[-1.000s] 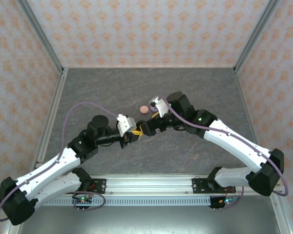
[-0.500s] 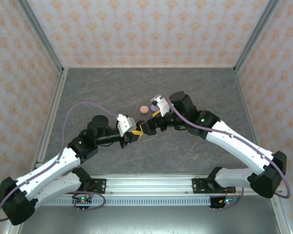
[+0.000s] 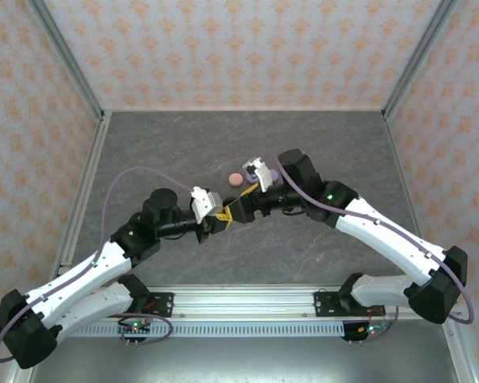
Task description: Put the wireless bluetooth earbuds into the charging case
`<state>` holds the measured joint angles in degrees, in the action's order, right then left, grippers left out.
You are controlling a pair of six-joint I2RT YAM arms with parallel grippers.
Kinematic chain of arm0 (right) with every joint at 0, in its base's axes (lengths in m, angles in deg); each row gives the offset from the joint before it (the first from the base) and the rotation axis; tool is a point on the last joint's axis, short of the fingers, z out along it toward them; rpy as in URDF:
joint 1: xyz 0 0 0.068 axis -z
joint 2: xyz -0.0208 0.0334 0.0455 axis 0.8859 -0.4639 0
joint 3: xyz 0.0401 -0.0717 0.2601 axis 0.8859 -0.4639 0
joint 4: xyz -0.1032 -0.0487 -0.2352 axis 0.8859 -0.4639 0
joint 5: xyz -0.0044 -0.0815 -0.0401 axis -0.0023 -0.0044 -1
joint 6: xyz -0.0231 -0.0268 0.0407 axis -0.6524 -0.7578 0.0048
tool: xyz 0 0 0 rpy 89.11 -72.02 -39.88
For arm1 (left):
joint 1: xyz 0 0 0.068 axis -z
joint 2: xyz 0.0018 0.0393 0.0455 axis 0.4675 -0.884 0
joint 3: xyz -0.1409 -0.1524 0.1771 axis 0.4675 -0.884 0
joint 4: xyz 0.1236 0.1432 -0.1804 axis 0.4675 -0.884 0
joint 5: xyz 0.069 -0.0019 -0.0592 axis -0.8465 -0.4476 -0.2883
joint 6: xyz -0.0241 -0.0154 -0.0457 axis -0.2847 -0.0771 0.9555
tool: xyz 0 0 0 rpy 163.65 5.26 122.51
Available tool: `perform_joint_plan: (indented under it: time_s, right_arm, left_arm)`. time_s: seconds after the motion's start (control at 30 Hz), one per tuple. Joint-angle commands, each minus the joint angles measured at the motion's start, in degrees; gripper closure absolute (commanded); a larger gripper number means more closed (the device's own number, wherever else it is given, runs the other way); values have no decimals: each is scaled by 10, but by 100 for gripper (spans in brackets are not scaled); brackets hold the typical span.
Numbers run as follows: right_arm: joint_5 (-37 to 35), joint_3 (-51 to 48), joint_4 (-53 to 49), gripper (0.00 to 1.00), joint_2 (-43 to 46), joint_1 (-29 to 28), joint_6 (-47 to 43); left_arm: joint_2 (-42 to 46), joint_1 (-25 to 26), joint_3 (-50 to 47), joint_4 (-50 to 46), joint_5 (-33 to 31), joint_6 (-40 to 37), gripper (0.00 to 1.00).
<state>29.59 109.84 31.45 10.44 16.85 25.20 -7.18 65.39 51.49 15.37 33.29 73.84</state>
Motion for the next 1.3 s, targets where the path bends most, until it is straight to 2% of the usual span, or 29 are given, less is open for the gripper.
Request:
perform_joint_plan:
  time_s: [0.0,0.07,0.33,0.53,0.63,0.73,0.8,0.93,1.03,1.27]
  right_arm:
    - [61,5,20,15,-7,4,17]
    - [81,3,43,19,-7,4,25]
    - [131,0,99,21,16,4,24]
    - [119,-18,98,21,54,4,4]
    - [90,-30,86,21,66,4,3]
    - [18,-20,28,19,66,4,-12]
    - [-77,-12,-13,17,68,4,-14]
    - [-346,-22,-67,7,84,22,20]
    - [-462,-52,-89,1,97,46,58]
    - [-498,-136,-64,1,127,69,109]
  left_arm:
    - [-1,5,12,28,4,9,100]
    - [-2,5,14,25,5,9,100]
    - [1,5,19,3,3,4,100]
    - [-4,5,16,8,3,7,100]
    - [-6,5,17,9,3,9,100]
    - [-9,5,19,8,-3,12,100]
    - [-13,5,20,3,-12,18,100]
    - [-43,5,10,25,-39,62,100]
    - [-91,5,4,49,-57,109,100]
    - [-264,5,71,34,-70,176,100]
